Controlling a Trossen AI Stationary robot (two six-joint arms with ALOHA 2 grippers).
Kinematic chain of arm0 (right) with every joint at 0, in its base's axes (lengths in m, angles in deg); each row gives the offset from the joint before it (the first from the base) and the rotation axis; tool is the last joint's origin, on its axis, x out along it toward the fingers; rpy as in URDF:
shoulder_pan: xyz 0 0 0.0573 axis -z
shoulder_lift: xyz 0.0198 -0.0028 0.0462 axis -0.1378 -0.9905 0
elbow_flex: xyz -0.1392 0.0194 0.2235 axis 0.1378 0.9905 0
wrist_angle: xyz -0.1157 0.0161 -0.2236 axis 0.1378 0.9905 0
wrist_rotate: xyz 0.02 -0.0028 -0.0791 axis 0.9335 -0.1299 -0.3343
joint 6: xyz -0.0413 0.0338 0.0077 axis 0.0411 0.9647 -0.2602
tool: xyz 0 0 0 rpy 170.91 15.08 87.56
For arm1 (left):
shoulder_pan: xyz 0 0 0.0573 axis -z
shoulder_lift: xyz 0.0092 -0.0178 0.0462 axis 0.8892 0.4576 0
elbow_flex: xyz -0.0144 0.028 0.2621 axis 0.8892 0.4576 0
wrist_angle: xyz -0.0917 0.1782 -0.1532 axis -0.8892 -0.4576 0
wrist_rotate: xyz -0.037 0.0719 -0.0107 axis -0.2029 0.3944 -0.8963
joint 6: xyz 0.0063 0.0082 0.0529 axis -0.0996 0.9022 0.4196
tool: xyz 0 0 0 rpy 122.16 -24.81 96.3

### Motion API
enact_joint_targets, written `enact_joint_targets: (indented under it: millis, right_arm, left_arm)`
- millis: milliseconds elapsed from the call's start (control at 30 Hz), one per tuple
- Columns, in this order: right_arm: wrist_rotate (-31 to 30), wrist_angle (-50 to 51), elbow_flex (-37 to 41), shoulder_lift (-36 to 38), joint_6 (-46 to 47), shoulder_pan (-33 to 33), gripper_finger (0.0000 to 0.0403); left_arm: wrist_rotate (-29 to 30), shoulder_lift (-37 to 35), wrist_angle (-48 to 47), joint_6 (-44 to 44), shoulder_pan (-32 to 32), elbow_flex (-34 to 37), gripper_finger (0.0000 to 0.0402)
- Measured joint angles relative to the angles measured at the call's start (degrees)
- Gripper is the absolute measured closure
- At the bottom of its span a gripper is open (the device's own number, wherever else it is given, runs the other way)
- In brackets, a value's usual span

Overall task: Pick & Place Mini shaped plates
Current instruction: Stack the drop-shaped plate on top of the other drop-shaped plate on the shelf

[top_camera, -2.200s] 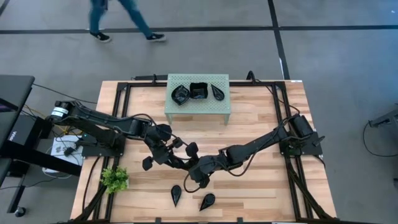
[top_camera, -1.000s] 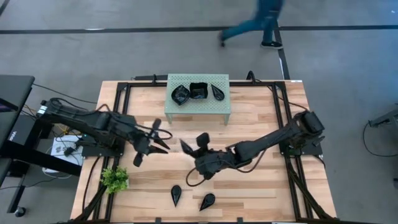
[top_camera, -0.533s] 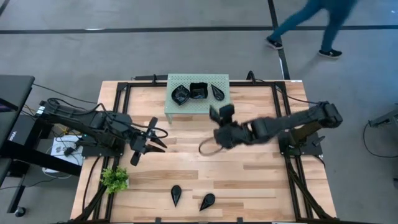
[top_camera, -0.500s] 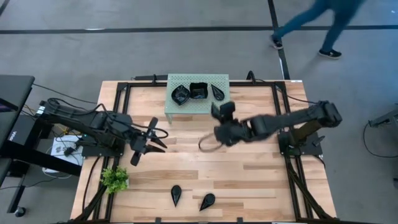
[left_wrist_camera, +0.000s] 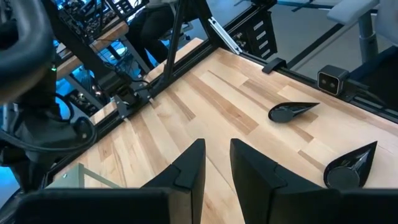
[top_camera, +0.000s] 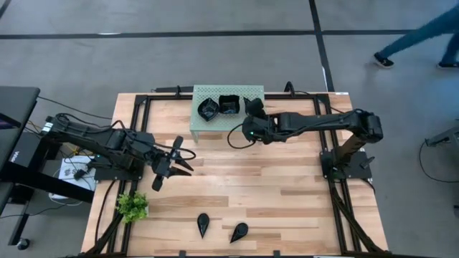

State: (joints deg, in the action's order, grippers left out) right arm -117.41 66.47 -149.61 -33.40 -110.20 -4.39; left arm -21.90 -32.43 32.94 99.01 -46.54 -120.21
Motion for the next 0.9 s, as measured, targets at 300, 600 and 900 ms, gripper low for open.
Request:
enact_joint_targets:
  millis: [300,600,900]
  right_arm:
    - [0.4,-0.1,0.0,0.0,-8.0,1.2,0.0366]
    - [0.5,0.7,0.0,0.0,-8.5,1.9,0.0362]
    - [0.5,1.7,0.0,0.0,-7.4,2.8,0.0361]
  left_arm:
    - [0.0,0.0,0.0,0.0,0.0,0.0,0.0325]
    - [0.0,0.0,0.4,-0.1,0.0,0.0,0.0325]
    - [0.0,0.0,0.5,-2.6,0.0,-0.1,0.0325]
